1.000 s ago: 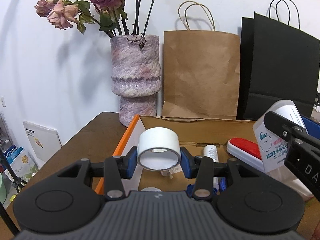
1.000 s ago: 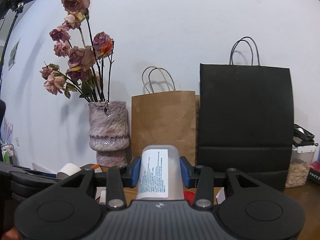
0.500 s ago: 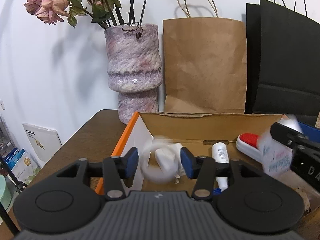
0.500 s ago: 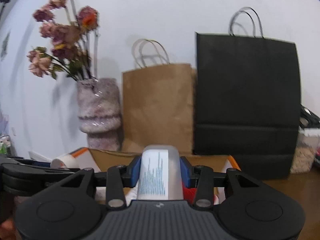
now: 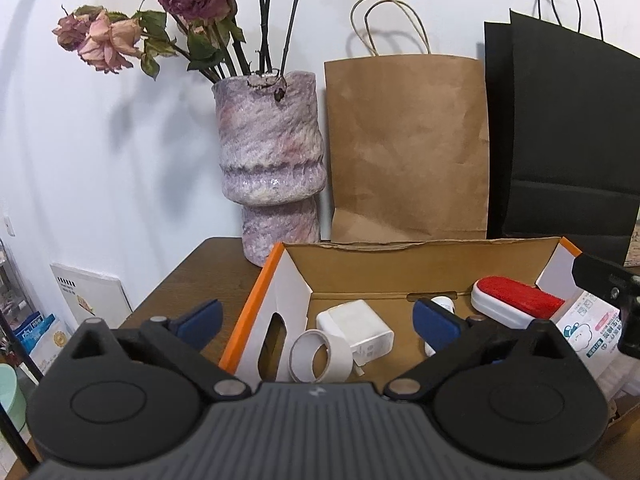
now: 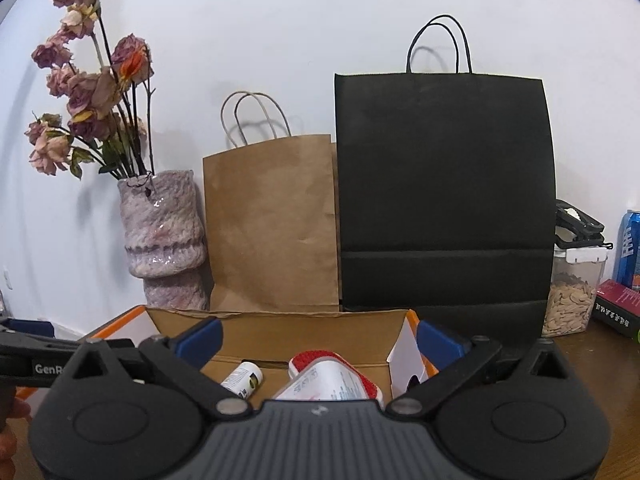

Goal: Organize rigid objects
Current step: 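Open both grippers to drop the tape roll and swab box into the box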

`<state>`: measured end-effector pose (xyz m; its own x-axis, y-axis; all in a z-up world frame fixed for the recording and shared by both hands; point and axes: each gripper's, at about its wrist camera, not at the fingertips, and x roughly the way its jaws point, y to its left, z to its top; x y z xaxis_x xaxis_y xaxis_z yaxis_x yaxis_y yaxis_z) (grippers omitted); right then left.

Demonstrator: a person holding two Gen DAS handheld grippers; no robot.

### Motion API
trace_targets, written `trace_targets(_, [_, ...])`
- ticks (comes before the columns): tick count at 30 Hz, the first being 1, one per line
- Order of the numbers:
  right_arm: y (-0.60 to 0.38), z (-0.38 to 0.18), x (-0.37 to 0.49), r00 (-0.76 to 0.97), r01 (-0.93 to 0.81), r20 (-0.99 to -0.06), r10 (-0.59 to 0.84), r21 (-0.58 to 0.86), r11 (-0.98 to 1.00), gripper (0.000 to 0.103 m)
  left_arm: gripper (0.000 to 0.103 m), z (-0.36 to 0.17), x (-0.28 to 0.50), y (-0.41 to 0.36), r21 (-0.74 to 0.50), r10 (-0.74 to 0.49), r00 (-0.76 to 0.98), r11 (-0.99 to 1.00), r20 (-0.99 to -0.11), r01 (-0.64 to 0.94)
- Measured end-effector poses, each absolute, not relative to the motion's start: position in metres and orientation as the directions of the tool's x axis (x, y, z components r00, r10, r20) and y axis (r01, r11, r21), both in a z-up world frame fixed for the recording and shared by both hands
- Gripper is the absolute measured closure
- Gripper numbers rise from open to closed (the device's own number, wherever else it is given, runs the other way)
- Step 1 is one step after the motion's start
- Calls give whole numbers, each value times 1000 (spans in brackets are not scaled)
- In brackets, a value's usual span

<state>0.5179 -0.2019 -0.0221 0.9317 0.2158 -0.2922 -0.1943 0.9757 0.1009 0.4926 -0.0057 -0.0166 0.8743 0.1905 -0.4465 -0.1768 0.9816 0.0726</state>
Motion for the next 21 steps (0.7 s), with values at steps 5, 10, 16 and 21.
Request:
trace_targets(5, [-204,-17,507,931,-210,-285,228,94,973,0,0,-8,479,-8,70,179,889,984,-421,-165])
trace_targets(10, [-210,-8,488,929,-218,-282,238,99,971,0,0,4,455,-9,64,167,903,986,-395,-155])
trace_targets(16, [-218,9,448,933,-217,-269,238,107,970,0,0,18,412,-14,58,152,912,988,-380,-140])
trace_targets(21, [-224,21,404,932,-227,-268,246,99,969,0,0,28,364,-17,53,144,915,990,-377,-134])
